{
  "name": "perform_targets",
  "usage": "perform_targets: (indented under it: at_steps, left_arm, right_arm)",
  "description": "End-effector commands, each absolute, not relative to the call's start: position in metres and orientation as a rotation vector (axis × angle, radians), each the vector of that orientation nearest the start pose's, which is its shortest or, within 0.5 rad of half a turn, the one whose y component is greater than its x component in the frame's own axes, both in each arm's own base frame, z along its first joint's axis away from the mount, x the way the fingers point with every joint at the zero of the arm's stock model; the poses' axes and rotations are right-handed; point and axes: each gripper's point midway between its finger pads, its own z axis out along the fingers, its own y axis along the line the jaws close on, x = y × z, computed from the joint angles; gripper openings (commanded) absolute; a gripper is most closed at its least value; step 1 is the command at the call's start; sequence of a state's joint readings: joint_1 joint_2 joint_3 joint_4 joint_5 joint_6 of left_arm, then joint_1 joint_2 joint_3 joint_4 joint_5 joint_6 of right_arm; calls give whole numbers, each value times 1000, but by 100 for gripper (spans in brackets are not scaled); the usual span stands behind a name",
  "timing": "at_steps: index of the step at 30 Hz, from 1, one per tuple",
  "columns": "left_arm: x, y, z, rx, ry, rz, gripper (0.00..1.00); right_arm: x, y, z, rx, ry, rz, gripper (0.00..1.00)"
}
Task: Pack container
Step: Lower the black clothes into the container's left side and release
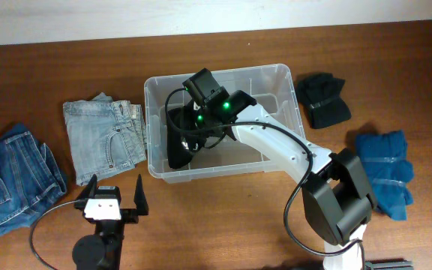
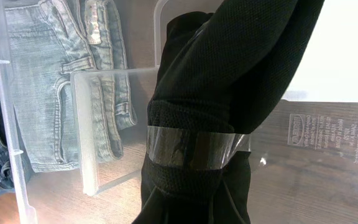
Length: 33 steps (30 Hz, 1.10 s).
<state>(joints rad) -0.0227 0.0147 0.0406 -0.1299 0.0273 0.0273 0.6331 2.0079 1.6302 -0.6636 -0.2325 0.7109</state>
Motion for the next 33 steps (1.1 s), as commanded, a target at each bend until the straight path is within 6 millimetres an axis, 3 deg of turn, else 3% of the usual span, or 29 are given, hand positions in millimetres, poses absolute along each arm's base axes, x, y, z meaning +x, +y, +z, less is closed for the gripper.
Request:
perform_targets:
  at_steps: [1,4,6,8,10,11,13,19,27,33]
  left_arm:
    - [244,-11,157,78,1669,-12,99]
    - [244,-11,157,78,1669,-12,99]
    - [244,-11,157,78,1668,-12,99]
    - [244,-11,157,78,1668,-12,99]
    - [244,-11,157,78,1668,-12,99]
    - [244,-11,157,78,1668,-12,99]
    - [244,-11,157,78,1669,-12,99]
    - [244,-11,157,78,1669,-12,99]
    - [244,-11,157,78,1669,-12,99]
    - [244,-11,157,78,1669,-12,100]
  right_arm:
    - [375,342,112,-10,2773,746,6]
    - [374,346,113,-22,2765,755,6]
    - [374,346,113,-22,2765,755,12]
    - [374,346,112,-22,2769,751,47]
    - [372,345,111,-21,2777,745,72]
    - [371,344,110,-31,2781,739,89]
    - [371,343,110,-59,2780,732,98]
    - [374,340,109,-301,2725,656,99]
    - [387,310,100,-508,2657,345,99]
    - [389,297,97,-594,2638,219,99]
